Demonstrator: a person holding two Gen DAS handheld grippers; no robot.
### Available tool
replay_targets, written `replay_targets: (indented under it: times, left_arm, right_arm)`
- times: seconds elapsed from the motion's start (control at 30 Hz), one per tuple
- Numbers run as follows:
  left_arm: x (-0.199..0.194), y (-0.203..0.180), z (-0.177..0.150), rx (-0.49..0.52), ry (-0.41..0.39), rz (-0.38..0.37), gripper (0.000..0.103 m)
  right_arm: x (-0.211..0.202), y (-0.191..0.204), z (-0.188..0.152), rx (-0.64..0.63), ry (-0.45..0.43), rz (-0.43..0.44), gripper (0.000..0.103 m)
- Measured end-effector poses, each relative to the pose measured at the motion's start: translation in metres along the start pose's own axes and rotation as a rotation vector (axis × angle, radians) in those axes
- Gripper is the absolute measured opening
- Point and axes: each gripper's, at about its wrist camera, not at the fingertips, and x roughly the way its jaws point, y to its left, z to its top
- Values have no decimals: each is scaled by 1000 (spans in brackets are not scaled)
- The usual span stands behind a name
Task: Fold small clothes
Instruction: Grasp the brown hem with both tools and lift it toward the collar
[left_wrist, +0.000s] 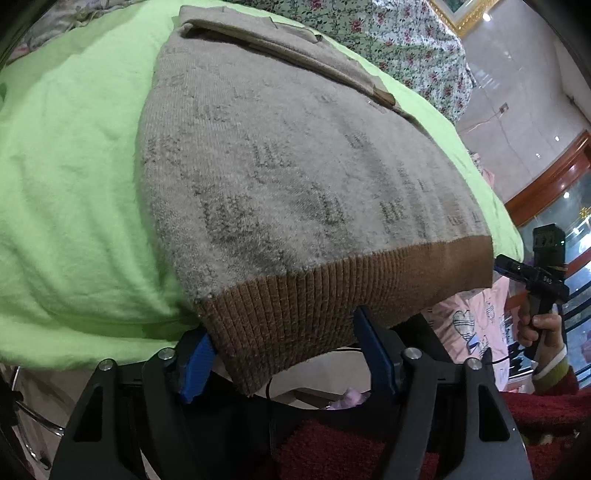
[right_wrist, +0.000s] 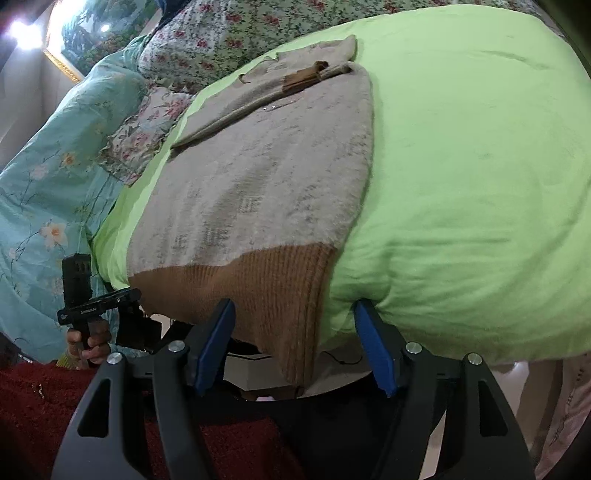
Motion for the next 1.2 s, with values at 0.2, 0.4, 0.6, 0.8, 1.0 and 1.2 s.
replay_targets:
  times: [0.2,0.4,0.6,0.8,1.0,1.2]
  left_arm:
    - [-1,6,0,-11,-10,-11,34]
    - [-11,4,-3,24,-33,-21,8]
    - [-63,-18,10,95,-196,-75,7]
    - [-106,-28,48,110,-359,-85,7]
    - [-113,-34,114,112,-466,-69,7]
    - [-91,-24,208,88,-505,5,7]
  right_arm:
    - [5,7,1,-40,7,83,48]
    - [15,-6,4,39,-17,97,9]
    - [-14,2,11,65,-131,224,8]
    - [-48,17,50,65,-286,318,8]
    - [-51,29,116,32,-389,315,8]
    - [-17,32,198,23,-425,199,8]
